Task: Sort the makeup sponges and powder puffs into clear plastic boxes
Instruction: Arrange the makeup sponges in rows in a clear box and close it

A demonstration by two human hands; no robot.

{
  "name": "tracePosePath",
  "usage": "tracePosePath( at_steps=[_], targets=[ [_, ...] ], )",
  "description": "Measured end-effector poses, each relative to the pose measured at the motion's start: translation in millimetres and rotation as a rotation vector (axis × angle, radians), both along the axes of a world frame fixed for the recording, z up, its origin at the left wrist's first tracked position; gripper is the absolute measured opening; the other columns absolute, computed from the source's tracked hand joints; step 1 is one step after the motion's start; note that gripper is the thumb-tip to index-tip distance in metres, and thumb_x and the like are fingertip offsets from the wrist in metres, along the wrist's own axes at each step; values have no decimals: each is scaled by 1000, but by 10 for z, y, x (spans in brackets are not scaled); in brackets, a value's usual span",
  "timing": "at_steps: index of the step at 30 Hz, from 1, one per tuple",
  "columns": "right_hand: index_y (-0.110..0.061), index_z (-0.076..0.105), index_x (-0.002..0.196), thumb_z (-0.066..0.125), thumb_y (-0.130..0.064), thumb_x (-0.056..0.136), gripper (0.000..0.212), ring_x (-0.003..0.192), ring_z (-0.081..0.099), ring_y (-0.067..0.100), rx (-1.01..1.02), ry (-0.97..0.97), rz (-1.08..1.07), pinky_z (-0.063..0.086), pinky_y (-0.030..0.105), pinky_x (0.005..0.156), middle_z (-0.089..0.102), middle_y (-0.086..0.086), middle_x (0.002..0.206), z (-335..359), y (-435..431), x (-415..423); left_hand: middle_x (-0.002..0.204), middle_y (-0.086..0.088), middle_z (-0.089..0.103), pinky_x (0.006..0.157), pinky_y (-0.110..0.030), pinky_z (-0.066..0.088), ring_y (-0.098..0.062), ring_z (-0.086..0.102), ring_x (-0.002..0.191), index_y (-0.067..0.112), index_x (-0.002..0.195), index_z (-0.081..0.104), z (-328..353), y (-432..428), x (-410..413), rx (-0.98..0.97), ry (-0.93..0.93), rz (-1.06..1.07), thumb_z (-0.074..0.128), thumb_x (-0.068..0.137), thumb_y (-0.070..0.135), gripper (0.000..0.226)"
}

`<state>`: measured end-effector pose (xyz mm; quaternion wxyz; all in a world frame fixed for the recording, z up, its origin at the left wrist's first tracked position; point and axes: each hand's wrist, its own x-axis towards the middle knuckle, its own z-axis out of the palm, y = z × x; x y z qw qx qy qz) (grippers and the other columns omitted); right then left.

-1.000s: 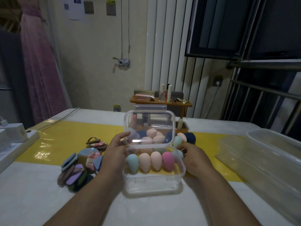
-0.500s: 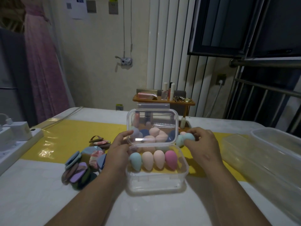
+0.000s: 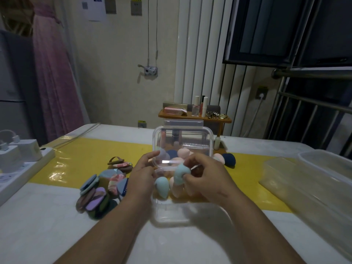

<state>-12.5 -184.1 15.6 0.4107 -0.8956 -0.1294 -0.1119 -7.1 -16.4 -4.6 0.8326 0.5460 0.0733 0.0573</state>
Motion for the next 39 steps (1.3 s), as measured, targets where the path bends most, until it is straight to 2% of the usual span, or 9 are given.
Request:
tracePosePath(
  at_steps=[7, 12, 15, 20, 25, 28, 33, 36, 39],
  targets=[
    [-33, 56, 95, 71, -22, 78, 25, 79, 64, 8, -84, 59, 117, 59, 32, 73, 66, -9, 90, 12, 149, -15, 108, -8, 72, 74, -45, 62, -31, 71, 92, 33, 103, 72, 5, -5, -10, 37, 5, -3, 38, 89, -6, 54],
    [-34, 62, 88, 73, -25, 75, 19, 80, 65, 2, -199, 118, 154, 57, 26, 72, 68, -15, 94, -23, 245, 11, 105, -3, 69, 65, -36, 60, -26, 69, 90, 31, 106, 69, 50, -17, -36, 53, 1, 0, 34, 86, -11, 58],
    [-31, 65, 95, 75, -21, 78, 22, 85, 66, 4, -226, 150, 203, 56, 22, 75, 69, -11, 98, -9, 262, 17, 101, -2, 70, 61, -32, 60, -22, 70, 83, 29, 105, 69, 76, -26, -49, 38, -12, 1, 35, 85, -13, 58],
    [-22, 69, 106, 77, -21, 81, 26, 91, 65, 10, -294, 159, 230, 57, 29, 84, 69, -7, 101, 23, 286, 7, 103, -1, 68, 54, -27, 58, -21, 69, 83, 29, 107, 69, 106, -39, -81, 55, -9, 1, 35, 88, -11, 55],
    [-24, 65, 100, 78, -25, 79, 25, 88, 62, 9, -338, 140, 221, 54, 24, 76, 66, -8, 99, 21, 316, 16, 101, 3, 65, 47, -21, 53, -17, 67, 79, 29, 107, 67, 128, -43, -99, 78, -8, 8, 33, 90, -12, 56],
    [-22, 67, 93, 77, -22, 79, 17, 84, 61, 10, -364, 128, 209, 49, 22, 70, 67, -7, 94, 8, 338, 19, 99, 3, 66, 49, -24, 55, -17, 68, 77, 30, 108, 67, 125, -47, -105, 62, -2, 8, 35, 91, -10, 54],
    [-23, 73, 91, 71, -20, 84, 8, 85, 63, 8, -378, 160, 205, 52, 24, 75, 70, -9, 91, -7, 345, 13, 110, -6, 69, 69, -39, 61, -29, 71, 90, 31, 107, 71, 78, -35, -72, 33, 12, -4, 37, 87, -9, 56],
    [-25, 75, 93, 70, -19, 85, 11, 84, 59, 4, -384, 161, 210, 44, 13, 68, 68, -14, 91, 3, 317, 3, 107, -5, 69, 59, -32, 59, -25, 71, 84, 30, 107, 70, 90, -32, -73, 33, 5, -5, 37, 87, -10, 55],
    [-25, 77, 94, 67, -17, 86, 15, 88, 61, 5, -380, 159, 211, 51, 20, 77, 69, -13, 92, 17, 301, -6, 105, -6, 71, 55, -30, 58, -21, 73, 76, 29, 107, 70, 91, -36, -74, 18, 0, -6, 37, 89, -9, 53]
  ],
)
